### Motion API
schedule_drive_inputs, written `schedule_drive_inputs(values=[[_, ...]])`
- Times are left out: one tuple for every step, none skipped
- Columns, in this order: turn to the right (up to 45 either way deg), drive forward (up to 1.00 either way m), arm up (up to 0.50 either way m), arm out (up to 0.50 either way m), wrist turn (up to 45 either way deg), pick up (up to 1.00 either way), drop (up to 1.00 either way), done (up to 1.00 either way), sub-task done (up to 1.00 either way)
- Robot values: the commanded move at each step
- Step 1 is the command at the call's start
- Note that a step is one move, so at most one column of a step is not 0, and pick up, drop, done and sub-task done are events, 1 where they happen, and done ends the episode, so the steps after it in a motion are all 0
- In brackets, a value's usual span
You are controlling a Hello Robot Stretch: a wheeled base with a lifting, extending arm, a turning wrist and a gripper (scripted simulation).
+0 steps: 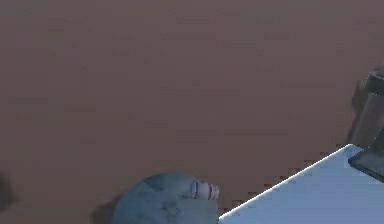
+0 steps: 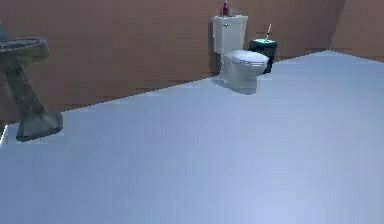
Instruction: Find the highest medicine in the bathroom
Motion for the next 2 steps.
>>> schedule_drive_inputs(values=[[45.0, 0.00, 0.00, 0.00, 0.0, 0.00, 0.00, 0.00, 0.00], [45.0, 0.00, 0.00, 0.00, 0.0, 0.00, 0.00, 0.00, 0.00]])
